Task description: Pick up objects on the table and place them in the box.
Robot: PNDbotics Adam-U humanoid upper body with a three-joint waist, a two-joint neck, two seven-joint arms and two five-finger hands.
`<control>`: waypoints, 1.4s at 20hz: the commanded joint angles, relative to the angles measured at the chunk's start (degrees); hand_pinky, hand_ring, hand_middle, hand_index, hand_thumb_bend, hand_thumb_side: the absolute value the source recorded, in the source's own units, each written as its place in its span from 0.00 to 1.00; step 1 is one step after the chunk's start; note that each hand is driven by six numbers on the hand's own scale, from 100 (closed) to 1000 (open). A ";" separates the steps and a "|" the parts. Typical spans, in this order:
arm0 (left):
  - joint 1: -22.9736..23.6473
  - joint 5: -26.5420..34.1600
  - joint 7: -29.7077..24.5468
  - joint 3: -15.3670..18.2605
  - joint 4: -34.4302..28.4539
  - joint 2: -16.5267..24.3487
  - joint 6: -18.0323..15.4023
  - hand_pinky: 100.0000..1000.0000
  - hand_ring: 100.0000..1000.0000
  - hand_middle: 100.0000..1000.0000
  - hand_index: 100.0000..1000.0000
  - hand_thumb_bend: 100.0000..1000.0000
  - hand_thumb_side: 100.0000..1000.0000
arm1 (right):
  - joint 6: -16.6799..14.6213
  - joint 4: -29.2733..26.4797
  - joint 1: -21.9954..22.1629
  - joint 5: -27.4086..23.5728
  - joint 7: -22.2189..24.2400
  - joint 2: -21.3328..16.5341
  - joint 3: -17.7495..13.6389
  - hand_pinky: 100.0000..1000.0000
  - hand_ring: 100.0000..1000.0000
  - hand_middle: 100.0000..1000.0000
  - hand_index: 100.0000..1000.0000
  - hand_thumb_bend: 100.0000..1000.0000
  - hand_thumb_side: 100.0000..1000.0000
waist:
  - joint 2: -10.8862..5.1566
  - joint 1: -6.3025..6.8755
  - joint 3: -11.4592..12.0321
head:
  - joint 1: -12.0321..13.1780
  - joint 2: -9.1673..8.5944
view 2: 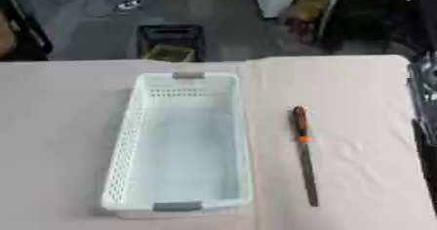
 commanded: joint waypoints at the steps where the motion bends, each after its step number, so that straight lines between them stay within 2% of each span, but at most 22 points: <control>1: -0.78 -0.34 -0.23 0.07 -0.69 0.64 0.20 0.59 0.65 0.65 0.74 0.20 1.00 | -0.09 -0.71 -0.30 -0.23 0.13 -0.88 -0.44 0.49 0.56 0.58 0.56 0.00 0.76 | -0.37 0.01 0.02 | -0.82 -0.45; 17: -0.30 -0.98 -1.37 -0.41 -0.69 0.10 1.30 0.59 0.64 0.64 0.78 0.20 1.00 | -0.07 1.65 -0.16 -0.37 1.97 -2.04 0.77 0.49 0.56 0.57 0.59 0.00 0.75 | -0.22 -0.03 0.16 | -0.82 -0.21; 18: -0.25 -0.99 -1.46 -0.49 -0.69 0.07 1.40 0.59 0.64 0.64 0.78 0.20 1.00 | -0.02 2.19 -0.23 -0.33 2.48 -2.36 1.17 0.49 0.56 0.57 0.59 0.00 0.79 | -0.21 -0.05 0.19 | -0.85 -0.25; 19: -0.21 -1.00 -1.56 -0.58 -0.69 0.03 1.49 0.59 0.64 0.64 0.78 0.20 1.00 | 0.00 2.87 -0.33 -0.30 3.09 -2.77 1.66 0.49 0.56 0.57 0.59 0.00 0.69 | -0.20 -0.06 0.22 | -0.88 -0.29; 20: -0.17 -0.98 -1.67 -0.68 -0.69 0.00 1.56 0.59 0.64 0.64 0.78 0.20 1.00 | -0.01 3.68 -0.44 -0.21 3.81 -3.23 2.21 0.49 0.56 0.57 0.60 0.00 0.74 | -0.19 -0.08 0.25 | -0.92 -0.33; 21: -0.13 -1.01 -1.79 -0.77 -0.69 -0.02 1.63 0.59 0.64 0.64 0.78 0.20 1.00 | -0.06 4.57 -0.59 -0.09 4.54 -3.71 2.77 0.49 0.56 0.57 0.60 0.00 0.74 | -0.18 -0.10 0.28 | -0.96 -0.36; 28: -0.08 -1.10 -2.39 -1.21 -0.69 -0.26 1.96 0.59 0.64 0.64 0.78 0.19 1.00 | -1.54 13.71 -1.64 2.18 11.19 -6.91 7.94 0.50 0.57 0.59 0.64 0.00 0.68 | -0.13 -0.19 0.52 | -1.20 -0.62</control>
